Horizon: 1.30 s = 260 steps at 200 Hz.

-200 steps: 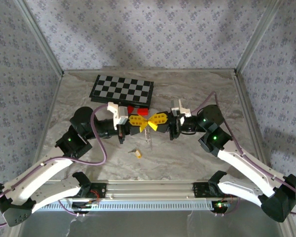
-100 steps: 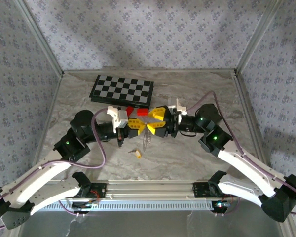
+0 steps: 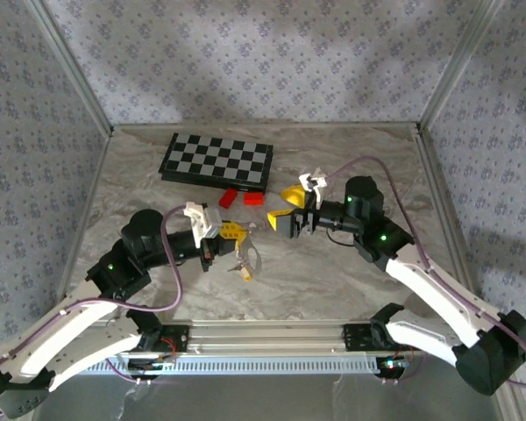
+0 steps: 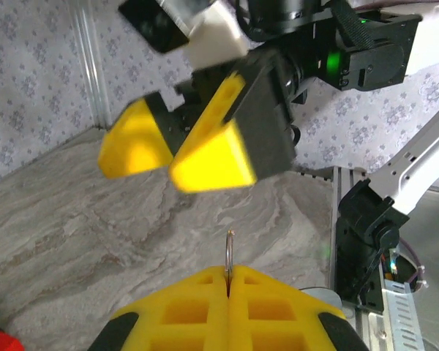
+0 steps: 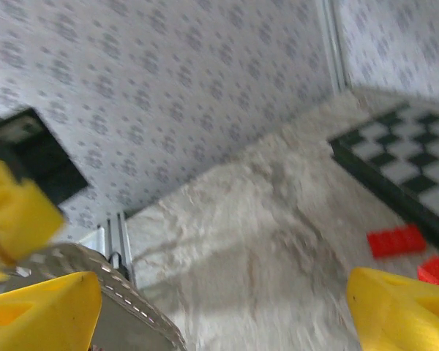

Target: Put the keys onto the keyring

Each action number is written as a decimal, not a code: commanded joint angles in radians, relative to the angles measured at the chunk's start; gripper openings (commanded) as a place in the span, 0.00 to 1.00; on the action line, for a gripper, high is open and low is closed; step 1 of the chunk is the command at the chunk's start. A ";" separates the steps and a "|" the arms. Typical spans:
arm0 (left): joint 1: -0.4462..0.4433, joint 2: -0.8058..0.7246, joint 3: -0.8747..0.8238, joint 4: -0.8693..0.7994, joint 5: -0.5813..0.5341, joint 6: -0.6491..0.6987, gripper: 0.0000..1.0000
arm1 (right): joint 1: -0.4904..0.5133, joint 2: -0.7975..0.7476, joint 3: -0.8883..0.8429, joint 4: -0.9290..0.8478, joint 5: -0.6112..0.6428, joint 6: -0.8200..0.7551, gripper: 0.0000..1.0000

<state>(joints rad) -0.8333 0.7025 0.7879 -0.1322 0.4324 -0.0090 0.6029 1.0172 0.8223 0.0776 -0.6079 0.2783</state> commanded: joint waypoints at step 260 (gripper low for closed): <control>0.052 -0.171 -0.090 0.037 0.016 -0.083 0.00 | 0.238 0.848 0.246 -0.243 0.046 -0.088 0.61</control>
<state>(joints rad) -0.7868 0.5632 0.7021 -0.1543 0.4301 -0.0731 0.8242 1.8359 1.0309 -0.0681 -0.5888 0.2340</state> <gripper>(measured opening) 0.045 0.611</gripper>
